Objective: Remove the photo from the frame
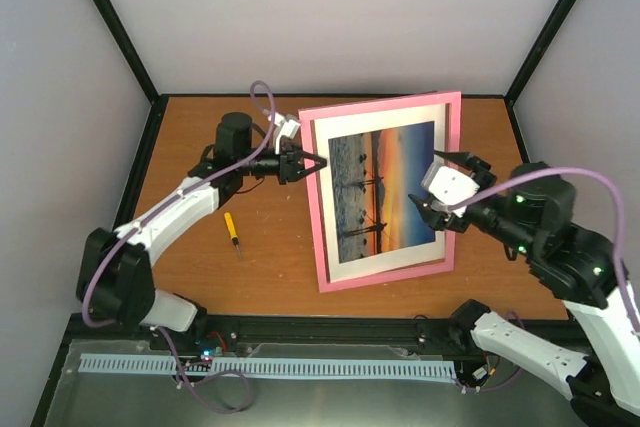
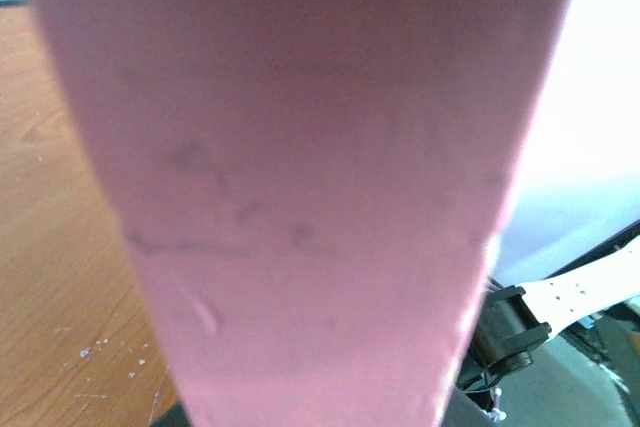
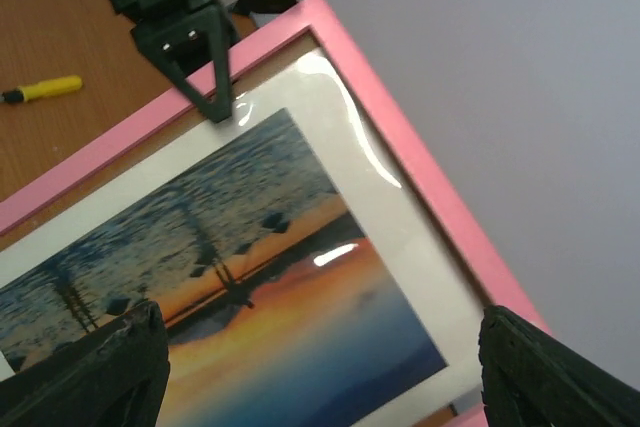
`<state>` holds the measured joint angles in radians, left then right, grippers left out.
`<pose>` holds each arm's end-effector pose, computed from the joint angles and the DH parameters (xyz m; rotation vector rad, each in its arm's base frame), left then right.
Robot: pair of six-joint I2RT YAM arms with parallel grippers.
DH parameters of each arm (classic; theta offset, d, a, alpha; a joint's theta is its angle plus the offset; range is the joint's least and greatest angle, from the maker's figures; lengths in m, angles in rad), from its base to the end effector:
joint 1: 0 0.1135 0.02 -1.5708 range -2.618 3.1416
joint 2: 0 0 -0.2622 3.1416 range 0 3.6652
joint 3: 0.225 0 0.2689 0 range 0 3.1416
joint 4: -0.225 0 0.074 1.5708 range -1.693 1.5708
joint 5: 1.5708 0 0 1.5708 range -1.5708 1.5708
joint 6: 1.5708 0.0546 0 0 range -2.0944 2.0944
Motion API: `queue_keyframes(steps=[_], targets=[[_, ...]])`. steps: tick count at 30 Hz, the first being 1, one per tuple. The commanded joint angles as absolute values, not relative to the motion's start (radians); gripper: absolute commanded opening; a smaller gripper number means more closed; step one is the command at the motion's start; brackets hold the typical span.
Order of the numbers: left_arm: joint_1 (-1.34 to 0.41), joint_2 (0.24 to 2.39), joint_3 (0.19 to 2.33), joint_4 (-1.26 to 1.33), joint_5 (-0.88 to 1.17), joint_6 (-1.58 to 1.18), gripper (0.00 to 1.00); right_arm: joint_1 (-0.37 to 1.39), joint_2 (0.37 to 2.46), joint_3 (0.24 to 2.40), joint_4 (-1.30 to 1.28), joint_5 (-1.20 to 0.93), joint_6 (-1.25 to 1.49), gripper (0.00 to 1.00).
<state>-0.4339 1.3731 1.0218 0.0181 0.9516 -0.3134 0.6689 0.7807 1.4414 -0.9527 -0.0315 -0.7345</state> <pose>0.2854 -0.1812 0.3022 0.8023 1.8362 -1.3914 0.0986 0.0801 0.4692 -1.2190 1.4084 -0.0161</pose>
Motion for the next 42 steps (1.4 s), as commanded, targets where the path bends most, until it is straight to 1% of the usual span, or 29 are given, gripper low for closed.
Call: queue_keyframes(steps=[1,3,8,12,16,26,31,35,36,37,40,42], targets=[[-0.405,1.505,1.037,0.079,1.003,-0.327,0.01,0.666,0.752,1.27,-0.799,-0.009,-0.681,0.82],[-0.386,1.58,1.058,0.078,1.018,-0.323,0.01,0.663,0.763,1.182,-0.77,-0.038,-0.659,0.82],[-0.344,1.787,1.127,0.1,1.071,-0.358,0.01,0.661,0.794,1.05,-0.739,-0.062,-0.633,0.8],[-0.341,1.959,1.221,0.077,1.021,-0.384,0.01,0.648,0.802,0.944,-0.688,-0.065,-0.609,0.8],[-0.341,2.088,1.267,0.116,0.984,-0.449,0.01,0.632,0.787,0.823,-0.593,-0.029,-0.606,0.8],[-0.341,2.281,1.365,0.258,0.942,-0.625,0.01,0.547,0.796,0.646,-0.468,0.01,-0.581,0.8],[-0.351,2.332,1.402,0.37,0.884,-0.747,0.01,0.494,0.85,0.629,-0.398,0.013,-0.544,0.8],[-0.381,2.373,1.485,0.383,0.83,-0.796,0.01,0.462,0.914,0.63,-0.356,0.0,-0.516,0.79],[-0.39,2.387,1.516,0.374,0.816,-0.8,0.02,0.462,0.93,0.637,-0.358,-0.002,-0.516,0.8],[-0.4,2.401,1.547,0.36,0.806,-0.799,0.08,0.462,0.943,0.647,-0.365,-0.004,-0.517,0.79],[-0.418,2.435,1.658,0.243,0.744,-0.77,0.33,0.462,0.965,0.688,-0.399,-0.014,-0.513,0.79],[-0.418,2.41,1.677,0.178,0.68,-0.757,0.41,0.462,0.963,0.723,-0.424,-0.016,-0.508,0.79]])
